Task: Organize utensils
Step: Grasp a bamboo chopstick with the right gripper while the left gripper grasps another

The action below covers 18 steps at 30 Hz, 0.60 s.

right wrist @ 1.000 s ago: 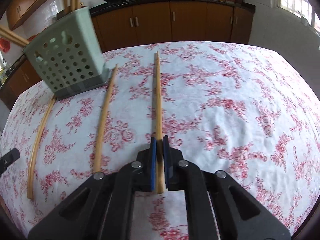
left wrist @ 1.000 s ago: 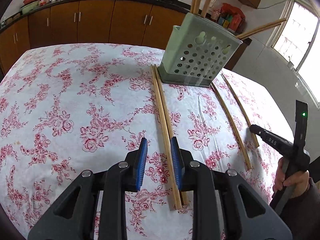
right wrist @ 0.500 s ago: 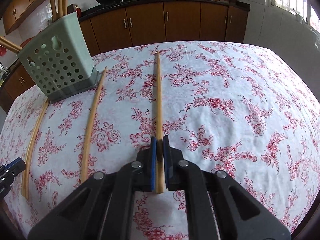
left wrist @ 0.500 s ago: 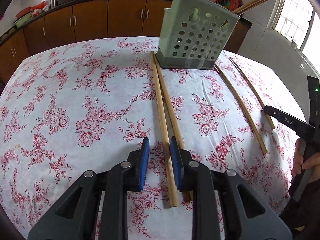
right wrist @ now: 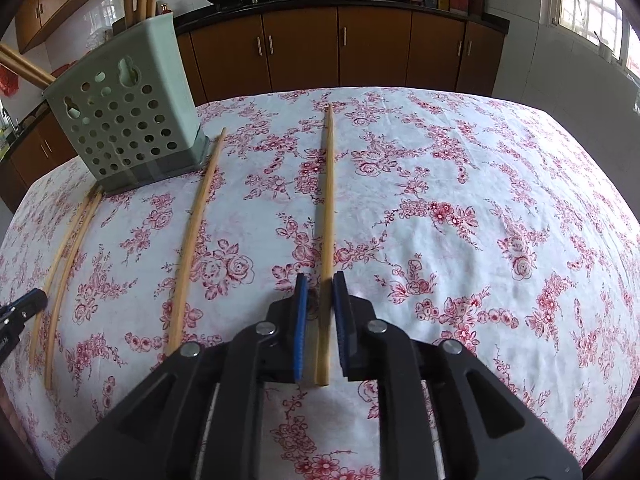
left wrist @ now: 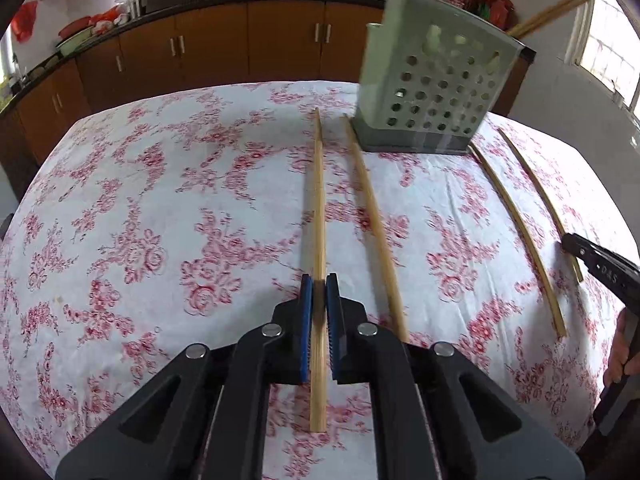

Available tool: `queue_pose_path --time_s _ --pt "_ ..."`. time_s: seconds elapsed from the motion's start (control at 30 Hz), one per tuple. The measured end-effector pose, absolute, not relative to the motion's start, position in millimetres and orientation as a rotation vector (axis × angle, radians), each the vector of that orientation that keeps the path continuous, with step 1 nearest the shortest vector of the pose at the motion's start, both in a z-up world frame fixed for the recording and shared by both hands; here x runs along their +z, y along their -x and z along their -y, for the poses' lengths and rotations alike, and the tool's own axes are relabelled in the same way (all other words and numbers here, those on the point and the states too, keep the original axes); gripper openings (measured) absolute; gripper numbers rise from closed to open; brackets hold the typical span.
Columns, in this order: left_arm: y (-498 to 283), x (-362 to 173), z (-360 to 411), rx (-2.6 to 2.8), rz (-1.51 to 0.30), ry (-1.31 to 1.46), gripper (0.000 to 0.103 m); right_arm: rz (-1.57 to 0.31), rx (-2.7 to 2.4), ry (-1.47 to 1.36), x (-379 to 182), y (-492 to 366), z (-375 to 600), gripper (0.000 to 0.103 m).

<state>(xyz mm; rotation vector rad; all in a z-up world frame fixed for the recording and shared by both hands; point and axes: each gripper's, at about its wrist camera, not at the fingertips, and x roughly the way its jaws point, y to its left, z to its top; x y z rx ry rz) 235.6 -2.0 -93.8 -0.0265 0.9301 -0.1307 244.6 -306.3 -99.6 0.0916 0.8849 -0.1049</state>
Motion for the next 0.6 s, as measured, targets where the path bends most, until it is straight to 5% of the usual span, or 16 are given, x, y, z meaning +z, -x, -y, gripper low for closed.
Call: queue_pose_path --time_s 0.6 --pt "-263.5 -97.5 -53.6 -0.023 -0.888 0.084 0.008 -0.875 -0.078 -0.043 -100.9 -267.3 306.5 0.020"
